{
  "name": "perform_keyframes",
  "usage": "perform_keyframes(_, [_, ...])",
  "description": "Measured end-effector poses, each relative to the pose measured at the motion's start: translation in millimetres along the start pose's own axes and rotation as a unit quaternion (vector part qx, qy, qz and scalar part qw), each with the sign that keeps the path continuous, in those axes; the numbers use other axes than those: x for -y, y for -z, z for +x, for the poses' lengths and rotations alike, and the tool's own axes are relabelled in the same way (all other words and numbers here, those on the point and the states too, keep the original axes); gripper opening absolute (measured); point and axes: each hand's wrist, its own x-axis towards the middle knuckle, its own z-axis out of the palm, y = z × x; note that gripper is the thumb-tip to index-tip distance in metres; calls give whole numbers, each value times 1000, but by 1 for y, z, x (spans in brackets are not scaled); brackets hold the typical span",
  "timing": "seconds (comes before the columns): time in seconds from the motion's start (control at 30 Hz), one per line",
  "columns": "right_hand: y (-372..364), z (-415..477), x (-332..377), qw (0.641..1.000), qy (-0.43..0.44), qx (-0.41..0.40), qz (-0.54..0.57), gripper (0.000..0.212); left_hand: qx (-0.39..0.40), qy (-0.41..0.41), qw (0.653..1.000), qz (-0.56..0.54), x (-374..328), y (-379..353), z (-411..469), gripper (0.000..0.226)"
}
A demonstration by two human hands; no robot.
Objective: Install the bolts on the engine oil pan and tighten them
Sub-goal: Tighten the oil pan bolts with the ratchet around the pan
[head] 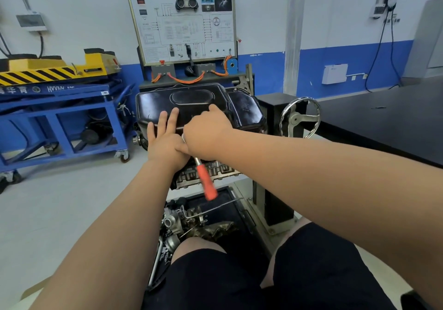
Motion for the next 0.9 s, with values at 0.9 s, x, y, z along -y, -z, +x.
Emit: perform_keyframes(0.9, [6,6,8,954,164,-63,-242,40,-30,10,999,7,5,-6,3,68])
